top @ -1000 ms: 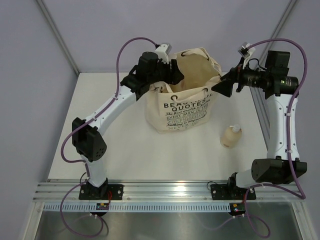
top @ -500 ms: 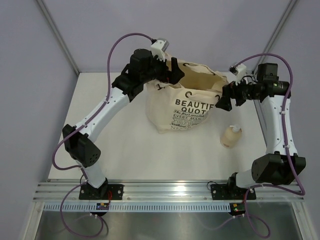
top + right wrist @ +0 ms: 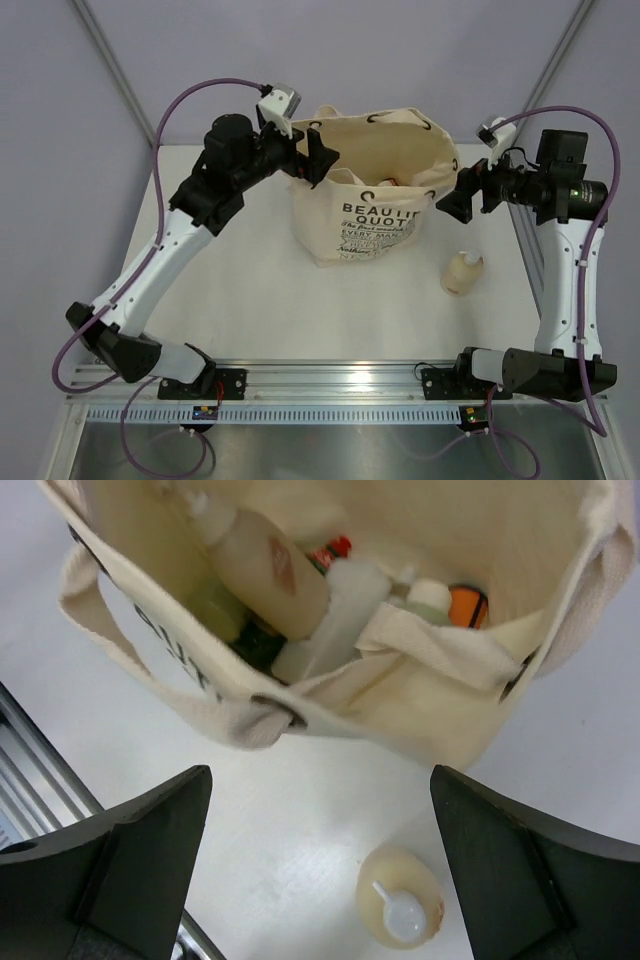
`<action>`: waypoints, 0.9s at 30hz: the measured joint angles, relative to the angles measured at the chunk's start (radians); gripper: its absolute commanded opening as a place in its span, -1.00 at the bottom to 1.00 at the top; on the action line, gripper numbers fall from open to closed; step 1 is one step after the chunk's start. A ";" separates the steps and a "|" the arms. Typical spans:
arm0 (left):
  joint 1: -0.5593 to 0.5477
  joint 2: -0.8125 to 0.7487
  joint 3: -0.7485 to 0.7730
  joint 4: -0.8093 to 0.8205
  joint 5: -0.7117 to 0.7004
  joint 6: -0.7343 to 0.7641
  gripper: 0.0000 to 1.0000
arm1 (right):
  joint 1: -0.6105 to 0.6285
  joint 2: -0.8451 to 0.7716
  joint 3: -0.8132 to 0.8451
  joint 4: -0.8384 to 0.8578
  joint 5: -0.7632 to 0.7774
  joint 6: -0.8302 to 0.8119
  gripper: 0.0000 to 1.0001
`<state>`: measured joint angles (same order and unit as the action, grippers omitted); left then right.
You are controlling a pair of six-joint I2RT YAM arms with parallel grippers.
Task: Place the personal care products into the canvas bag
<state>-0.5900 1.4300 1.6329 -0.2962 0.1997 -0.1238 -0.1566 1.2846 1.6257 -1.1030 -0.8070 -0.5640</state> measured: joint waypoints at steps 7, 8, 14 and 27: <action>0.009 -0.259 -0.190 0.014 -0.048 0.027 0.98 | -0.027 -0.021 0.090 0.086 -0.104 0.179 0.99; 0.009 -0.294 -0.217 0.013 -0.055 0.027 0.98 | -0.043 -0.020 0.088 0.098 -0.093 0.203 0.99; 0.009 -0.568 -0.410 0.002 -0.133 0.012 0.98 | -0.148 0.001 0.067 -0.020 -0.005 0.108 0.99; 0.010 -0.987 -0.819 -0.077 -0.324 -0.158 0.98 | -0.177 -0.026 -0.447 -0.124 0.313 -0.244 0.99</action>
<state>-0.5797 0.4427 0.8139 -0.3737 -0.1246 -0.2821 -0.3340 1.2583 1.1782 -1.2270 -0.4942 -0.8082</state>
